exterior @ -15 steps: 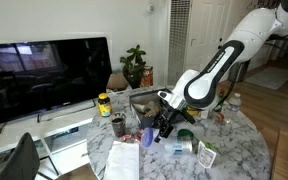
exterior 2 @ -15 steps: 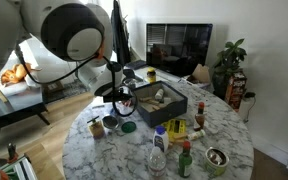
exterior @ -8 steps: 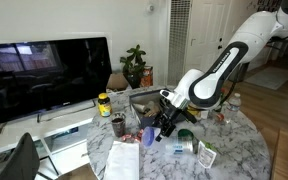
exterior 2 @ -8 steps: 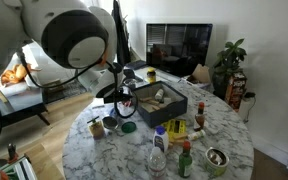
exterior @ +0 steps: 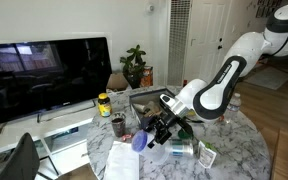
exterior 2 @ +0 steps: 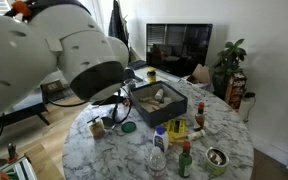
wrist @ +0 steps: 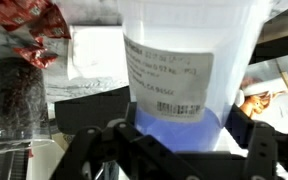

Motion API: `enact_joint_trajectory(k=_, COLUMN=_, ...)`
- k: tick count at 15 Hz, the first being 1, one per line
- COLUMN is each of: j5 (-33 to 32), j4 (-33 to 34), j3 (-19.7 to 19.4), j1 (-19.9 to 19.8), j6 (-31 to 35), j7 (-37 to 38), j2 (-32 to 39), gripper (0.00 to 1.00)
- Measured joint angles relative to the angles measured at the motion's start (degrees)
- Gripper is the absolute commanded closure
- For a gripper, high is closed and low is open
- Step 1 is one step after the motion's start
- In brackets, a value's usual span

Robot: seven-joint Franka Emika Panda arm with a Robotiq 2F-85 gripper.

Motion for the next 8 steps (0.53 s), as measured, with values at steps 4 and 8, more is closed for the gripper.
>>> enact_joint_trajectory(k=4, j5=-6.23, j4=2.42, j3=-0.46, j1=0.96, j6=3.2, j7=1.43, j2=4.68, gripper=0.4)
enact_joint_trajectory(k=8, j5=-9.78, j4=5.93, j3=-1.62, j1=2.71, j6=3.74, j7=2.92, j2=6.61, gripper=0.03)
